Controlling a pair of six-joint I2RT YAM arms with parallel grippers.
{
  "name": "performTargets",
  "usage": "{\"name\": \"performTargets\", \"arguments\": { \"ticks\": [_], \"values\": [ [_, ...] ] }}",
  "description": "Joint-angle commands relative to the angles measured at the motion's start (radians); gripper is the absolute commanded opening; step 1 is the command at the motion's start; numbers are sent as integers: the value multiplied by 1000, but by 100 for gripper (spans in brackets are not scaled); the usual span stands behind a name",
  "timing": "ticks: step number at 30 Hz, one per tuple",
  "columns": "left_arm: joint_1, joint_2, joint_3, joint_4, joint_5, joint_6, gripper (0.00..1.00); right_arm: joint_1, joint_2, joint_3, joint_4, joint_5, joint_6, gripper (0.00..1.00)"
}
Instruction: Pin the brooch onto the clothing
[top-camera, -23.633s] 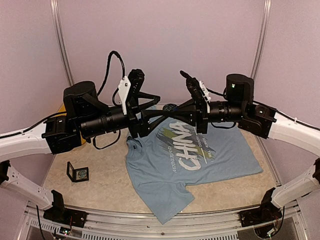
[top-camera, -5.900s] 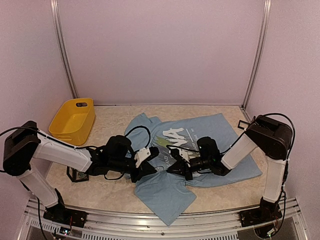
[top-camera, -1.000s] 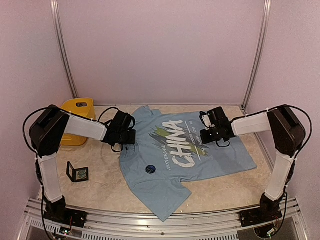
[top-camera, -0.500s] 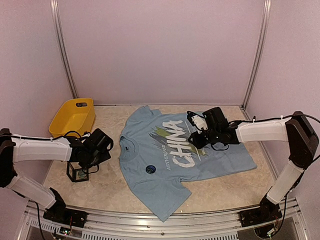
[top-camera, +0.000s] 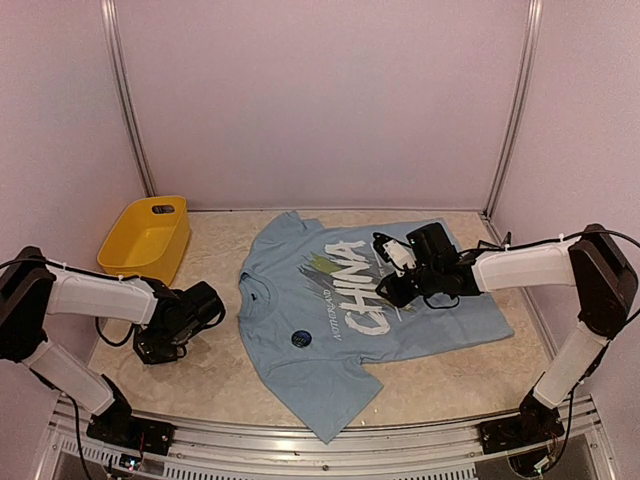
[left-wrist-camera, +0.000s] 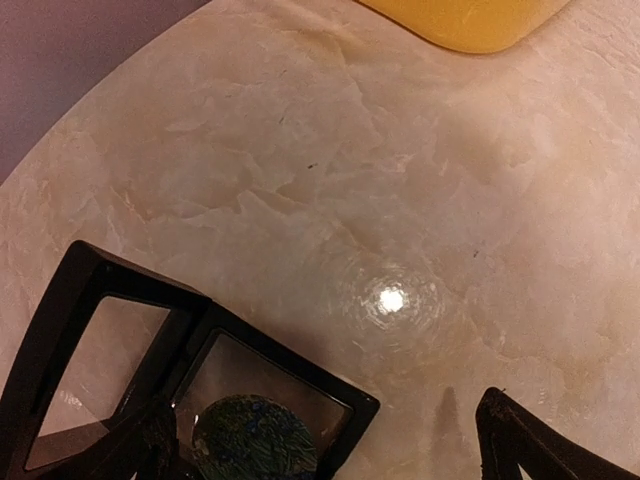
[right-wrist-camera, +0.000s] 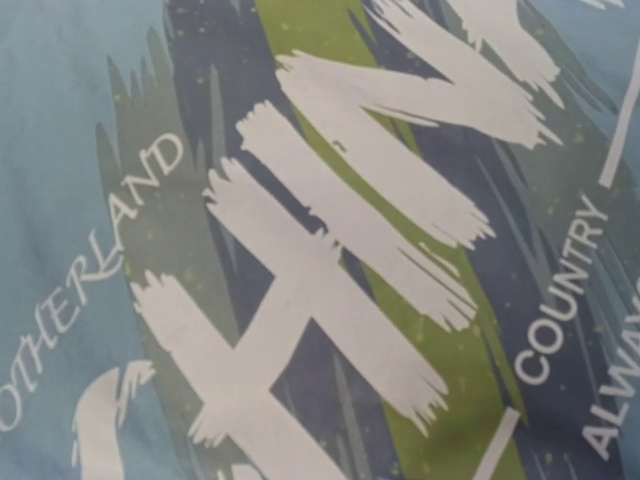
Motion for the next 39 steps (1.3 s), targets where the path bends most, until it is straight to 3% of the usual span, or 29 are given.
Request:
{"name": "performTargets", "arguments": {
  "ticks": [1,9,17,26,39],
  "values": [
    [34,5,-30,22,-31,-1,99,9,-27,-7,30,-18,-14,31],
    [39,-10,-60,73,29,26,99,11,-14,-4,28,-27,-23,32],
    [8,24,-64,144,94,80,82,10,-9,8,12,-16,-24,32],
    [-58,148,32,187,87,162,74,11,-7,13,11,-15,-30,32],
    [-112,195,83,426,126,499,71,11,-5,17,-2,-22,-36,32]
  ]
}}
